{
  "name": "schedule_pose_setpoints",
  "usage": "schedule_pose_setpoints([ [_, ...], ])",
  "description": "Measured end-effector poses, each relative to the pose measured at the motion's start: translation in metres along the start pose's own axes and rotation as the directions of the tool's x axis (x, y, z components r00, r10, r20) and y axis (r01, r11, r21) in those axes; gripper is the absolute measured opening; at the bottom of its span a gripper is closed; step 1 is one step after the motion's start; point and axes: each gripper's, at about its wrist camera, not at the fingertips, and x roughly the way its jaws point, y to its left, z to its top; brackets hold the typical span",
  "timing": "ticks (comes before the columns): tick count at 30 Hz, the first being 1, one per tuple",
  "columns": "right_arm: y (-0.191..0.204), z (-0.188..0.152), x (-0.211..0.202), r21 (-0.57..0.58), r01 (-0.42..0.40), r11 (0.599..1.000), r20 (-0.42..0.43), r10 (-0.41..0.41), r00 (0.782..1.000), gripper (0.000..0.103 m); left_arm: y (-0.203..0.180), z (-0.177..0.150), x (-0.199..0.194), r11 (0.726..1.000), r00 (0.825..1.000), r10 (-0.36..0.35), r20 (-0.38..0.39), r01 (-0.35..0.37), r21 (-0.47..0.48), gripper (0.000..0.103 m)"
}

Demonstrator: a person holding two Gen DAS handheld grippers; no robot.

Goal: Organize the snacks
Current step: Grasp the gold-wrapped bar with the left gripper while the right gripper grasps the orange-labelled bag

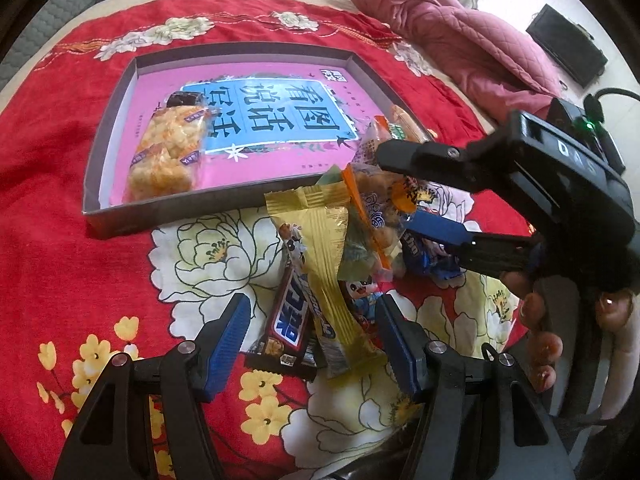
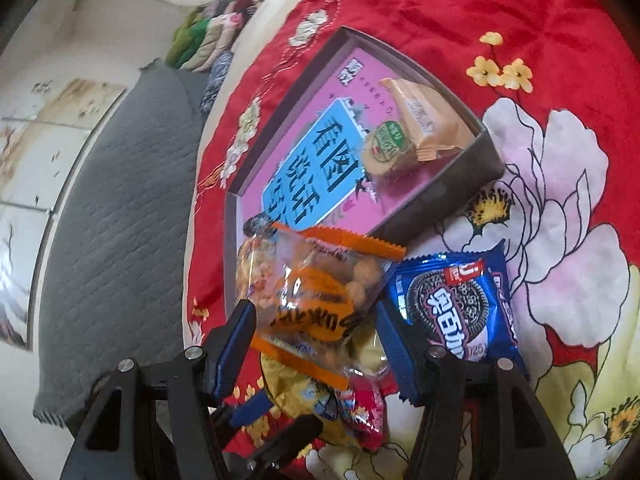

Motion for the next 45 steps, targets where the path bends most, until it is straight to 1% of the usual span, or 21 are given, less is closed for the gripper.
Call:
schedule_pose_setpoints([
  [4, 0.004, 0.003, 0.004, -0.020, 0.037, 0.999, 0.008, -0.037, 0.999, 0.061, -0.002, 0.001, 0.002, 1.000, 1.000, -0.010, 0.008, 0.010, 0.007, 0.066],
  [8, 0.011, 0.002, 0.011, -0.073, 0.086, 0.994, 0.010, -0.085, 0.996, 0.061, -0.003, 0.001, 0.006, 1.000, 1.000, -0.013, 0.009, 0.013, 0.003, 0.066],
  [11, 0.018, 0.000, 0.014, -0.124, 0.120, 0.985, 0.017, -0.119, 0.993, 0.060, -0.003, 0.001, 0.007, 1.000, 1.000, -0.020, 0.006, 0.020, -0.002, 0.053],
  [13, 0.021, -0.002, 0.014, -0.152, 0.128, 0.980, 0.024, -0.126, 0.992, 0.052, -0.003, 0.001, 0.009, 1.000, 1.000, -0.021, 0.004, 0.021, -0.003, 0.050],
  [14, 0.022, -0.002, 0.014, -0.160, 0.125, 0.979, 0.027, -0.122, 0.992, 0.050, -0.003, 0.001, 0.009, 1.000, 1.000, -0.022, 0.004, 0.022, -0.003, 0.047],
  [15, 0.023, -0.003, 0.014, -0.174, 0.121, 0.977, 0.028, -0.118, 0.993, 0.049, -0.003, 0.002, 0.009, 1.000, 1.000, -0.022, 0.004, 0.022, -0.004, 0.041],
  [16, 0.025, -0.003, 0.013, -0.183, 0.122, 0.975, 0.030, -0.119, 0.992, 0.048, -0.003, 0.002, 0.010, 1.000, 1.000, -0.026, 0.004, 0.026, -0.007, 0.039],
  [18, 0.026, -0.005, 0.013, -0.197, 0.122, 0.973, 0.035, -0.117, 0.992, 0.047, -0.002, 0.003, 0.012, 0.999, 0.999, -0.033, 0.004, 0.033, -0.008, 0.029],
  [20, 0.026, -0.006, 0.013, -0.212, 0.117, 0.970, 0.039, -0.111, 0.993, 0.046, -0.003, 0.004, 0.013, 0.999, 0.999, -0.044, 0.002, 0.044, -0.007, 0.021],
  [21, 0.025, -0.006, 0.012, -0.217, 0.112, 0.970, 0.041, -0.106, 0.994, 0.045, -0.002, 0.004, 0.014, 0.999, 0.999, -0.052, 0.001, 0.052, -0.009, 0.019],
  [26, 0.024, -0.009, 0.007, -0.246, 0.094, 0.965, 0.053, -0.083, 0.995, 0.045, 0.002, 0.005, 0.015, 0.997, 0.997, -0.076, 0.005, 0.076, -0.028, 0.015],
  [33, 0.028, -0.014, -0.004, -0.306, 0.093, 0.947, 0.091, -0.068, 0.994, 0.044, 0.003, 0.004, 0.004, 0.996, 0.996, -0.080, 0.025, 0.081, -0.025, 0.014],
  [36, 0.034, -0.015, -0.009, -0.349, 0.112, 0.931, 0.121, -0.074, 0.990, 0.044, 0.005, 0.005, -0.002, 0.996, 0.996, -0.083, 0.039, 0.084, -0.032, 0.014],
  [45, 0.055, -0.022, -0.016, -0.479, 0.178, 0.860, 0.202, -0.090, 0.975, 0.044, 0.014, 0.011, -0.018, 0.996, 0.994, -0.061, 0.090, 0.066, -0.053, 0.013],
])
